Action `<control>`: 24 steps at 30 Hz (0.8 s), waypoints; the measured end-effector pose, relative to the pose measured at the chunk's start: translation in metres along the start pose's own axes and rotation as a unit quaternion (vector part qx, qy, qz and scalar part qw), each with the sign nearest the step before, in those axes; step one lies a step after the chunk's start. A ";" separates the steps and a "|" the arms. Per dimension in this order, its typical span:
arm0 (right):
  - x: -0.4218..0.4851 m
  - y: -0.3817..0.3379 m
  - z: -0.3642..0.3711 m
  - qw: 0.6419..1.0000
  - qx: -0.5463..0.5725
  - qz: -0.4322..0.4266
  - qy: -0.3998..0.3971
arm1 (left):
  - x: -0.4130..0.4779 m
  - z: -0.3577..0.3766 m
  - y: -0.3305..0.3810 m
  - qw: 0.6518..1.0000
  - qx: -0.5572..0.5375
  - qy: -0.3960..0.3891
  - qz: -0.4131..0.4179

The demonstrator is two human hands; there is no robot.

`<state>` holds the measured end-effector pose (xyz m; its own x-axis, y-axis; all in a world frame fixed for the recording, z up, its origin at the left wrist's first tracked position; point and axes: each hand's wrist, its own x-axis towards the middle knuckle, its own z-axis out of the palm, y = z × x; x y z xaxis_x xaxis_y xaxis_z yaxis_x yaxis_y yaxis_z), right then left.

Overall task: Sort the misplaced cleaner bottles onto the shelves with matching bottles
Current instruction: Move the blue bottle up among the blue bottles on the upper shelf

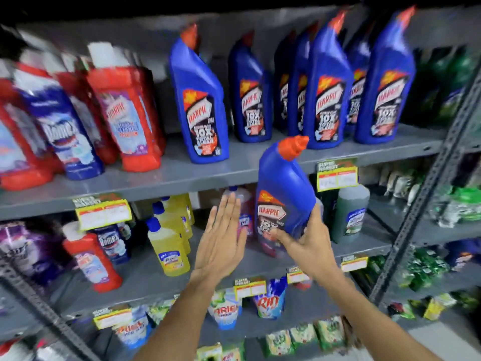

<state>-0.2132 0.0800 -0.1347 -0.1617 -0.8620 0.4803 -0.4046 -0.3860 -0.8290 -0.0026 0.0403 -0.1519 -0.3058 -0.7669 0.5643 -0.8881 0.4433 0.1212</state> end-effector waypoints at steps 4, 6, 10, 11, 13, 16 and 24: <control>0.027 -0.051 -0.020 0.998 -0.004 -0.037 0.059 | 0.040 -0.050 0.009 0.998 0.025 0.056 0.029; 0.045 -0.072 -0.028 0.995 -0.009 -0.055 0.081 | 0.063 -0.074 0.006 0.996 0.040 0.074 0.018; 0.081 -0.097 -0.034 0.994 -0.023 -0.065 0.090 | 0.081 -0.088 -0.004 0.996 0.071 0.049 -0.028; 0.091 -0.100 -0.034 0.994 -0.030 -0.062 0.088 | 0.082 -0.086 -0.007 0.996 0.071 0.035 -0.040; 0.109 -0.105 -0.031 0.995 -0.035 -0.048 0.083 | 0.081 -0.080 -0.011 0.995 0.073 0.014 -0.062; 0.134 -0.107 -0.022 0.997 -0.023 -0.029 0.063 | 0.081 -0.072 -0.012 0.991 0.101 0.010 -0.085; 0.187 -0.093 0.000 0.998 -0.033 -0.034 -0.045 | 0.090 -0.068 -0.015 0.987 0.111 -0.001 -0.119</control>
<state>-0.2055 -0.0455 0.0325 -0.0509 -0.8620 0.5044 -0.4714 -0.4245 -0.7730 0.0059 -0.0041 -0.0475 -0.0804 -0.8383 0.5392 -0.9881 0.1383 0.0675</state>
